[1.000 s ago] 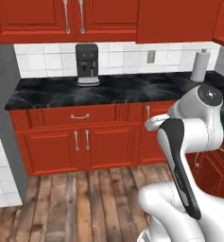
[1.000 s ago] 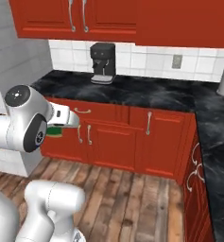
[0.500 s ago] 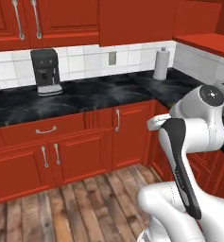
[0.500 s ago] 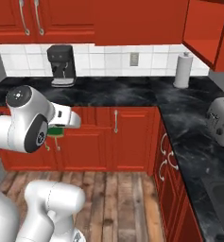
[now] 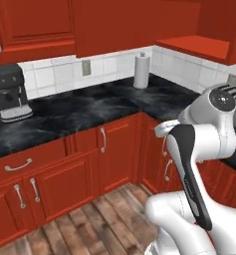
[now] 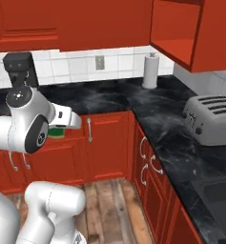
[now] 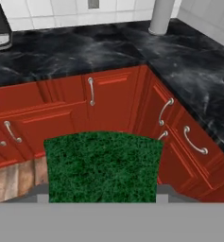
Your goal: Pick up the sponge and sponge from the sink, and place them back in the cabinet, and close the cabinet door.
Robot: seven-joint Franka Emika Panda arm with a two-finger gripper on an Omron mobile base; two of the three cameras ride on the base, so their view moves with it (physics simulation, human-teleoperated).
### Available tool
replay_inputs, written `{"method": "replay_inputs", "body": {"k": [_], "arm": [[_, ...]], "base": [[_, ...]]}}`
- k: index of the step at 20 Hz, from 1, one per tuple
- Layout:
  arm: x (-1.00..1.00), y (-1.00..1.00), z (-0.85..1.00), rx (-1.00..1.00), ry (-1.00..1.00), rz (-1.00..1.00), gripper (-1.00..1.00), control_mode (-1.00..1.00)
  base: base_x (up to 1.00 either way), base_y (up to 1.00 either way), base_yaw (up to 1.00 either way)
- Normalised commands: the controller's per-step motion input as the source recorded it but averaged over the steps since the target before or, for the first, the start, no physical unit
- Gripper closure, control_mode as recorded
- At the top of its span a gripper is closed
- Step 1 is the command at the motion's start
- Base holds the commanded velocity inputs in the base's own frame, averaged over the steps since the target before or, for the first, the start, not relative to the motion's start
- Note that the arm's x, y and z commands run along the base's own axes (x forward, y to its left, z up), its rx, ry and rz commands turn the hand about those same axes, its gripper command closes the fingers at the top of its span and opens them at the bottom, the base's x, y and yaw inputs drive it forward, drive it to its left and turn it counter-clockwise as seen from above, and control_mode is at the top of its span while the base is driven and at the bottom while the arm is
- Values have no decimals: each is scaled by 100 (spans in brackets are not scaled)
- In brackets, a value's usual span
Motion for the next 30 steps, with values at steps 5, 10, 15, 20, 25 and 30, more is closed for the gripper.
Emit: {"method": "replay_inputs", "body": {"k": [5,10,15,20,25,30], "arm": [[0,0,0,0,0,0,100,100],[0,0,0,0,0,0,100,100],[0,0,0,0,0,0,100,100],[0,0,0,0,0,0,100,100],[0,0,0,0,0,0,100,100],[0,0,0,0,0,0,100,100]], "base": [[30,35,-42],[26,42,-43],[32,49,-39],[52,55,-29],[51,54,-29],[45,18,-27]]}}
